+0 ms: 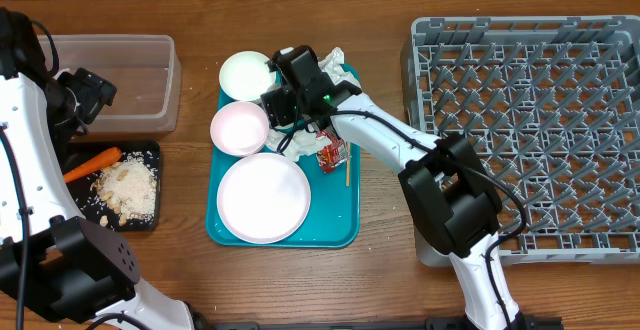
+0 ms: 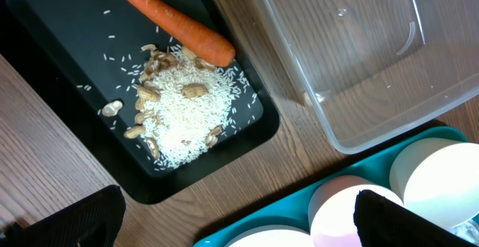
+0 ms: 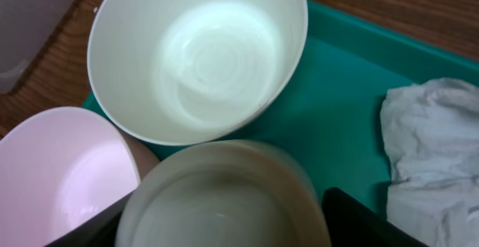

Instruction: Sort waste into correct bins and load items into the dishwasher rack

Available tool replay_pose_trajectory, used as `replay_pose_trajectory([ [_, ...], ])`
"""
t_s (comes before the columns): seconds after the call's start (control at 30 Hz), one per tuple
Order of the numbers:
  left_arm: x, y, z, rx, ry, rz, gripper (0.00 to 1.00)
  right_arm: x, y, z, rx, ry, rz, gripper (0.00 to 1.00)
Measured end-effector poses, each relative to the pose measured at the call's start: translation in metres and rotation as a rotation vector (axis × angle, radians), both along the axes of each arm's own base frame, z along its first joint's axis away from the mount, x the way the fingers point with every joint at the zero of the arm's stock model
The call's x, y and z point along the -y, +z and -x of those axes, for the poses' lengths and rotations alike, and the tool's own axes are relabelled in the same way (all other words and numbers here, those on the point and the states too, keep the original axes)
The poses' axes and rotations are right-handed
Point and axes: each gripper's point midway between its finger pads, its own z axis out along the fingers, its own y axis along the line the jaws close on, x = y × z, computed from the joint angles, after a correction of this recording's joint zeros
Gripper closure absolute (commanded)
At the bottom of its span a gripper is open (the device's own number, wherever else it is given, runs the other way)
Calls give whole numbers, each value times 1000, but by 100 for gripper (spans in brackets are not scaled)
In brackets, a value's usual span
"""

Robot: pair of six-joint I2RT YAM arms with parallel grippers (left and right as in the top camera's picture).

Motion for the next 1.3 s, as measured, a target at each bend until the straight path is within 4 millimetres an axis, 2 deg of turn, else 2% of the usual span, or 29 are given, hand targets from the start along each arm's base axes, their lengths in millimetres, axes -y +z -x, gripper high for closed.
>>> replay_pose_trajectory([
  [0.1,0,0,0,0,0,0,0,-2,6,-3,10,0,-7,38],
  [0.27,0,0,0,0,0,0,0,6,15,1,-5,-14,5,39],
  [0.4,0,0,0,0,0,0,0,29,58,-4,29,-64,-1,41],
  [0.5,0,0,0,0,0,0,0,72,121,-19,92,-160,-52,39],
  [0.53,0,0,0,0,0,0,0,115,166,-31,151,-248,-89,38],
  [0.57,0,0,0,1,0,0,0,142,185,-36,177,-299,-99,38],
  [0.67,0,0,0,0,1,1,0,215,212,-40,190,-433,-92,35],
  [0.7,0,0,0,0,2,0,0,267,224,-44,204,-534,-86,35],
  [0.73,0,0,0,0,2,1,0,292,227,-46,207,-586,-79,35],
  [0.77,0,0,0,0,2,1,0,350,227,-45,198,-701,-57,35],
  [0.83,0,0,0,0,3,0,0,407,221,-39,173,-818,-37,35],
  [0.93,0,0,0,0,3,0,0,492,213,-20,140,-998,-12,34],
  [0.97,0,0,0,1,3,0,0,514,213,-14,140,-1046,-8,33],
  [1.1,0,0,0,0,2,0,0,581,207,11,127,-1194,8,29],
  [1.17,0,0,0,0,3,0,0,602,197,20,101,-1245,22,26],
  [1.3,0,0,0,0,3,0,0,638,159,34,8,-1328,72,19],
])
